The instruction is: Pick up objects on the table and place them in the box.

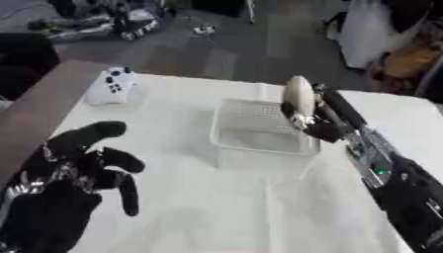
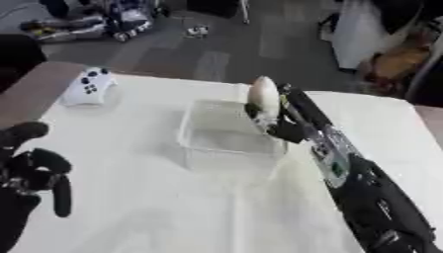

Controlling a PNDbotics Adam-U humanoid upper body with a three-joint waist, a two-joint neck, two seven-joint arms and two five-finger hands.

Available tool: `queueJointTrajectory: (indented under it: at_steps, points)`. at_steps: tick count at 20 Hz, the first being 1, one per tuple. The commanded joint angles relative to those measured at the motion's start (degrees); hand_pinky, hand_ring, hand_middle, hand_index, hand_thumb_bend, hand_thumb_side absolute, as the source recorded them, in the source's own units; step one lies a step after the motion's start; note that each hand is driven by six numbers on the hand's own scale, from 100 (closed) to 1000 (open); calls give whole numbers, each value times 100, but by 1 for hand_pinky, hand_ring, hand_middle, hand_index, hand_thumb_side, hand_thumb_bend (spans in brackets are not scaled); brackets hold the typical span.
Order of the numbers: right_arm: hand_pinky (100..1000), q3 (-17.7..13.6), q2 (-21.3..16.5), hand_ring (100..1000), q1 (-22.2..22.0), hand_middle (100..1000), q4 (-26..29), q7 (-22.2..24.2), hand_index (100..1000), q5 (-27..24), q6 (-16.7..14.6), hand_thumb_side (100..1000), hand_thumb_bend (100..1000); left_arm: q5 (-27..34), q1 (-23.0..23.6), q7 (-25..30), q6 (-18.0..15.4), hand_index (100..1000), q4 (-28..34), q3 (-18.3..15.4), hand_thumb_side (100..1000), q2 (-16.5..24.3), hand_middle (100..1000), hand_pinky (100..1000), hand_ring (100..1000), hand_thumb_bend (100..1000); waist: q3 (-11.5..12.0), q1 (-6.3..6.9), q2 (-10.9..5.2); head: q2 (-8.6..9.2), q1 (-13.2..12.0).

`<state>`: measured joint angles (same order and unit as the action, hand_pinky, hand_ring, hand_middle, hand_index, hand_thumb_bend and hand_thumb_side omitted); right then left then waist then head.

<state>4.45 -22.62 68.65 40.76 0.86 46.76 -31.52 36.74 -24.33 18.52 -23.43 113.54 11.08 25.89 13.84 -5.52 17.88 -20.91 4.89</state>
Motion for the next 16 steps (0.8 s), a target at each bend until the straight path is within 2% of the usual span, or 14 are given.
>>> queueJointTrajectory:
  at_steps: [1,3,6,9,12,16]
  points:
    - [545,-60,-37,705,65,798,37,544,842,44,-80,1000,548,-14,-51,29,3,889,105,-1,902,87,867,411,741,524,-1,43,-97,65,-73]
    - [618,-66,-28,751,54,835,54,759,870,35,-75,1000,579,-10,-58,37,3,889,105,0,902,89,867,411,741,524,3,39,-97,79,-105]
    - [628,-78,-18,757,49,843,94,955,879,26,-42,1000,593,-8,-61,47,6,889,105,1,903,93,867,411,741,523,6,35,-96,88,-130]
    - [643,-102,-33,769,29,857,190,957,899,-40,-19,1000,599,-11,-57,56,7,889,105,-1,903,98,867,411,741,523,4,31,-102,114,-147]
    - [609,-164,-104,747,-62,852,433,740,898,-400,22,1000,600,-24,-24,51,12,889,105,-9,904,113,867,410,741,524,-28,25,-119,284,-222]
    - [538,-75,-453,695,-273,820,1212,459,868,-1360,202,1000,583,-102,128,24,11,890,105,-22,916,190,868,407,742,515,-179,22,-187,642,-498]
